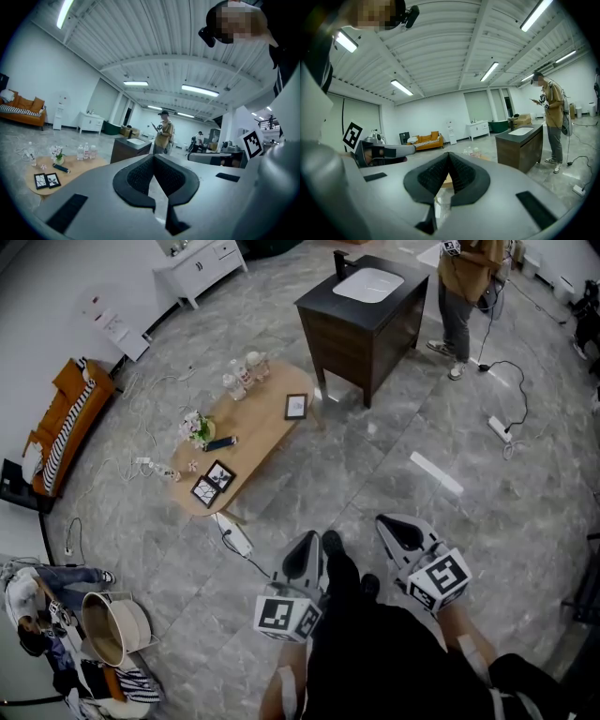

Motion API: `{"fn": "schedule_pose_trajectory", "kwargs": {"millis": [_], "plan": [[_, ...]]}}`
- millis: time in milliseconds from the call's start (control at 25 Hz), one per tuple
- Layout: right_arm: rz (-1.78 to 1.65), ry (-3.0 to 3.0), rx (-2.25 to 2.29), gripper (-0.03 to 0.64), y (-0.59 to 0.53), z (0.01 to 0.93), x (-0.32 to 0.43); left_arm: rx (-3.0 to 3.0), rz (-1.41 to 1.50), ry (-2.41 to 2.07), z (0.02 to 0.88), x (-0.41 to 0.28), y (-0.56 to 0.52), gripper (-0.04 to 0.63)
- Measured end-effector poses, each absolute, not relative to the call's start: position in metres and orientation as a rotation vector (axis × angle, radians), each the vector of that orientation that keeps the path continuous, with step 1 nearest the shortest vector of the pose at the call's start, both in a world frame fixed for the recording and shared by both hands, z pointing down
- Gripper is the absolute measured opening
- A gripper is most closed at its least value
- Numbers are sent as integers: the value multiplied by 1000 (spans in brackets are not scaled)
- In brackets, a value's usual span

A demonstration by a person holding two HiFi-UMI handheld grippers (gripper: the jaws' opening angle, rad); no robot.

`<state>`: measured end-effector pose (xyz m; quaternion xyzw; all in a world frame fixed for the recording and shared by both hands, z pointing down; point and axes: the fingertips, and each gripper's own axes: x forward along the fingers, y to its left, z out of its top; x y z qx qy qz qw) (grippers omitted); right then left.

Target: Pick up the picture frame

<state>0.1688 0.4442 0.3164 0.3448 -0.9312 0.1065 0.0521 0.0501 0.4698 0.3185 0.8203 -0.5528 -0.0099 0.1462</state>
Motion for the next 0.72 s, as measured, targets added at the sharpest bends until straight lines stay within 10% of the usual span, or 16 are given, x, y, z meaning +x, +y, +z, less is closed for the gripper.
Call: {"fn": "schedule_pose_trajectory", "kwargs": {"millis": [720], "plan": [[303, -2802, 1191, 12, 266, 294, 92, 2483, -63, -1468, 309, -15, 285, 12]]}}
